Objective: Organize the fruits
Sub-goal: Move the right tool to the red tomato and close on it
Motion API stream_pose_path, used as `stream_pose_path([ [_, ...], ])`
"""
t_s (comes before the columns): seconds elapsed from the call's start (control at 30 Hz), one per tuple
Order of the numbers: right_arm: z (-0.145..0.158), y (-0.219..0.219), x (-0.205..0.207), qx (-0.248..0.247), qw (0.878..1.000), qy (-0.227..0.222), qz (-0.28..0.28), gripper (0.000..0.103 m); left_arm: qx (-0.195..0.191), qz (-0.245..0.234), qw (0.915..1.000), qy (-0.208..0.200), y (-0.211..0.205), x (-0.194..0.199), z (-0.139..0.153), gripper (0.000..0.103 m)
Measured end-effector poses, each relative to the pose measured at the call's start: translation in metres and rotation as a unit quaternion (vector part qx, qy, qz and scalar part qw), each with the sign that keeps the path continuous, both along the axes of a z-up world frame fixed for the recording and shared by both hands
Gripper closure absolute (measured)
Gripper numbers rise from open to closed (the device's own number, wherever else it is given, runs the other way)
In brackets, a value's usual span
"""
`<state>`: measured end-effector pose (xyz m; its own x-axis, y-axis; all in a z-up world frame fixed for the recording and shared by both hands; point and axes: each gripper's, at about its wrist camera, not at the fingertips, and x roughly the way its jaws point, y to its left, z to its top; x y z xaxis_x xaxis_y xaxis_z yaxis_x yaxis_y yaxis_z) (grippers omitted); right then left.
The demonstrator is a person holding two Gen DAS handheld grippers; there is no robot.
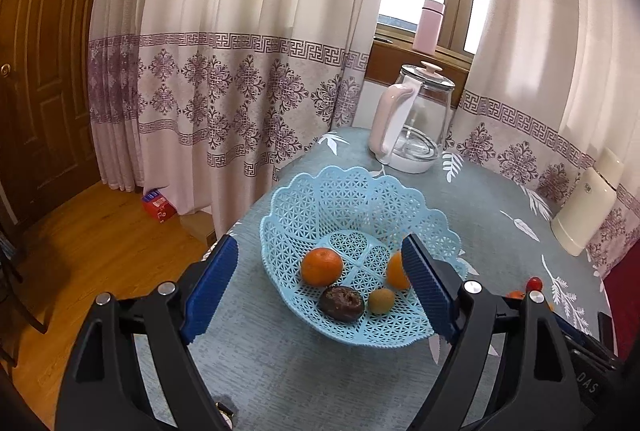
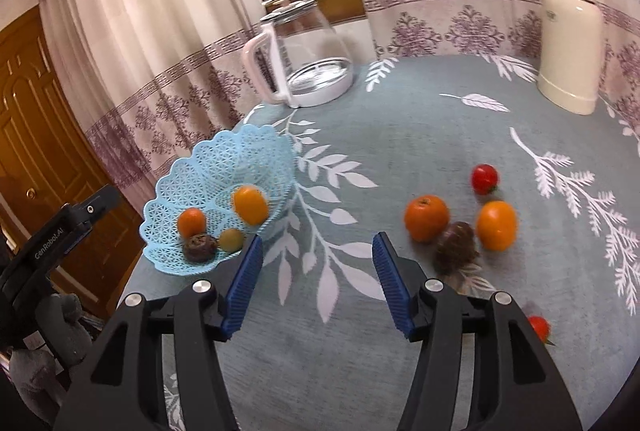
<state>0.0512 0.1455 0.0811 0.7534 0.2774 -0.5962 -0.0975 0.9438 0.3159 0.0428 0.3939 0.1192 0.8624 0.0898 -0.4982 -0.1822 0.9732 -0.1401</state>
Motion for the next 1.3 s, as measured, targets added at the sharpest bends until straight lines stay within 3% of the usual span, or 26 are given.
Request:
stream_pose_path([
  [0.43,-0.008,-0.056,-0.015,0.004,0.998,0.007,-0.062,0.046,0.004,-0.011,0.9999,0.002,-0.011,0.0,-0.001,0.018],
  [0.53,-0.011,-0.068,-0.018,0.003,0.997,0.009,-0.075,0.046,0.006,-0.013,0.9999,0.0,-0.012,-0.001,-0.001,0.01],
  [0.87,-0.029,-0.112,-0.034,-0.01,0.992,0.032,-0.119,0.046,0.01,-0.02,0.9998,0.001,-0.018,-0.004,0.0,0.01],
  [1.3,-0.05,-0.12,-0.045,-0.026,0.991,0.057,-0.118,0.048,0.024,-0.037,0.999,0.001,-0.034,-0.004,-0.001,0.009],
])
